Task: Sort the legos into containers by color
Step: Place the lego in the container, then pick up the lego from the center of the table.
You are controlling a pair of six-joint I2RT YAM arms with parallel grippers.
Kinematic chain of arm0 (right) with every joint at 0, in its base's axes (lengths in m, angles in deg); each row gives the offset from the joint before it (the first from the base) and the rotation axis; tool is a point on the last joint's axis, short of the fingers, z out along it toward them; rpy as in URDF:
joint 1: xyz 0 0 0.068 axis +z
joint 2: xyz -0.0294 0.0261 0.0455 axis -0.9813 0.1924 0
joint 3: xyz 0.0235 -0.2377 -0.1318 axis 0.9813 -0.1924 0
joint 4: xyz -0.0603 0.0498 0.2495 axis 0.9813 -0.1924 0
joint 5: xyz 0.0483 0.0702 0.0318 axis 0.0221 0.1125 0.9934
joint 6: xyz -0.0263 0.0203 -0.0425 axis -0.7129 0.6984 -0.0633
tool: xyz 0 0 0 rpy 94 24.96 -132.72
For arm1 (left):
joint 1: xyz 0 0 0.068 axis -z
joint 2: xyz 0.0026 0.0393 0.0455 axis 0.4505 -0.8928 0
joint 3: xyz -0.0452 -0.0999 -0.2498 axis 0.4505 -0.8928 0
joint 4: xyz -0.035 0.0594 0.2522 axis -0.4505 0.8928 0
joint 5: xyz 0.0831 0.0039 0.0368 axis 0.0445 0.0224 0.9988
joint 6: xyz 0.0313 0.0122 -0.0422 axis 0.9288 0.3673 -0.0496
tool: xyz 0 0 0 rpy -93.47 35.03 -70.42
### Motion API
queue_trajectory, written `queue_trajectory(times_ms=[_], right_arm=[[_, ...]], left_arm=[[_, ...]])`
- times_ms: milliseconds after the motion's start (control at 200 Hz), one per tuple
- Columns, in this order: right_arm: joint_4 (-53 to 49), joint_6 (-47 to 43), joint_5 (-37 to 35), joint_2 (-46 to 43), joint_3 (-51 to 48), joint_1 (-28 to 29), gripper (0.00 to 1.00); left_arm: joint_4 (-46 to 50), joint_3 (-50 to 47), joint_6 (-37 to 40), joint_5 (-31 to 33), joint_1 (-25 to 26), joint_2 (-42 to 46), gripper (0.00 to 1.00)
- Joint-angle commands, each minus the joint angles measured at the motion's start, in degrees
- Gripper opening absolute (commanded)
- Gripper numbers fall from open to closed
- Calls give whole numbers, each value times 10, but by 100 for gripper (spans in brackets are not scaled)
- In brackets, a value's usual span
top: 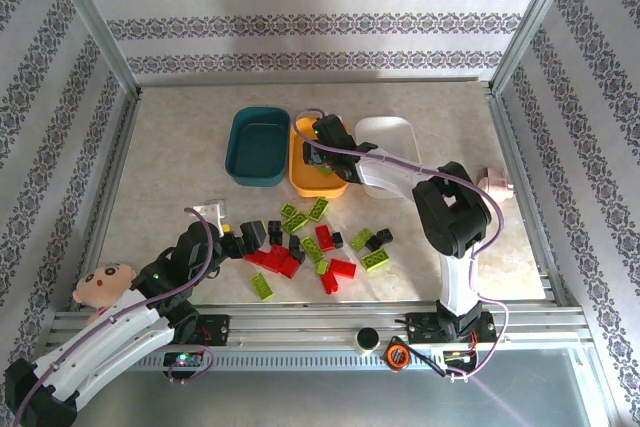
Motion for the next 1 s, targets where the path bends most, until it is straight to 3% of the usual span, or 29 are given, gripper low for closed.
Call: queue_trajectory(times_ms=[0, 170, 440, 670, 795, 994], right_arm=[[5, 15, -3, -30, 10, 1, 67], [17, 25, 6, -120, -78, 1, 67], [37, 53, 12, -269, -262, -6, 68], [39, 75, 2, -386, -384, -28, 68], [33, 79, 5, -446, -426, -42, 68], [19, 81, 2, -524, -462, -65, 68]], left_arm=[[34, 26, 24, -2, -5, -9, 100], [5, 61, 61, -42, -5, -97, 100], [-44, 198, 138, -139, 4, -399, 84], [-45, 323, 212, -70, 64, -572, 73], [-35, 379, 249, -25, 74, -644, 67], [-47, 430, 271, -3, 81, -716, 64]])
